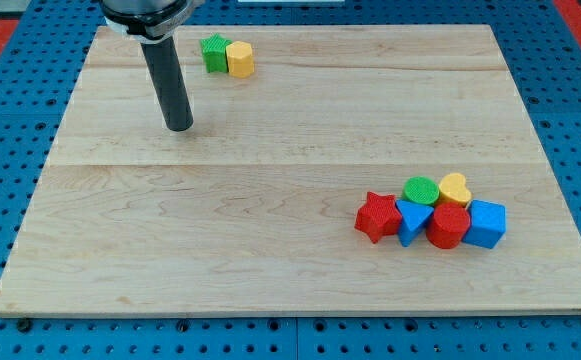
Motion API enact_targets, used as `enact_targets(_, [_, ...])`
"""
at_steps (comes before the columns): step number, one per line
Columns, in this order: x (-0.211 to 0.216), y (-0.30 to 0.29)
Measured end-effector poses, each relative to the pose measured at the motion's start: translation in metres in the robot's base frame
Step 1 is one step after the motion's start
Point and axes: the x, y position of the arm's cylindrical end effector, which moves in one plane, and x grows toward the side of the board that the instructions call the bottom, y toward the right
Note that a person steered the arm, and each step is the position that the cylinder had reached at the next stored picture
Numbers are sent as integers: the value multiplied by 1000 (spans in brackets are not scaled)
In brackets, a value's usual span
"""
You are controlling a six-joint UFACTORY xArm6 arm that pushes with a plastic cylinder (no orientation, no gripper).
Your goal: Push the green star yellow hexagon towards the center right side of the board
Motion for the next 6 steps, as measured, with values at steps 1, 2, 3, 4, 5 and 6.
enact_targets(1, [2, -2])
enact_targets(2, [-2, -9])
enact_targets(3, [-3, -18])
enact_targets(4, [-57, -63])
enact_targets(5, [-143, -40])
enact_targets(6, [-151, 22])
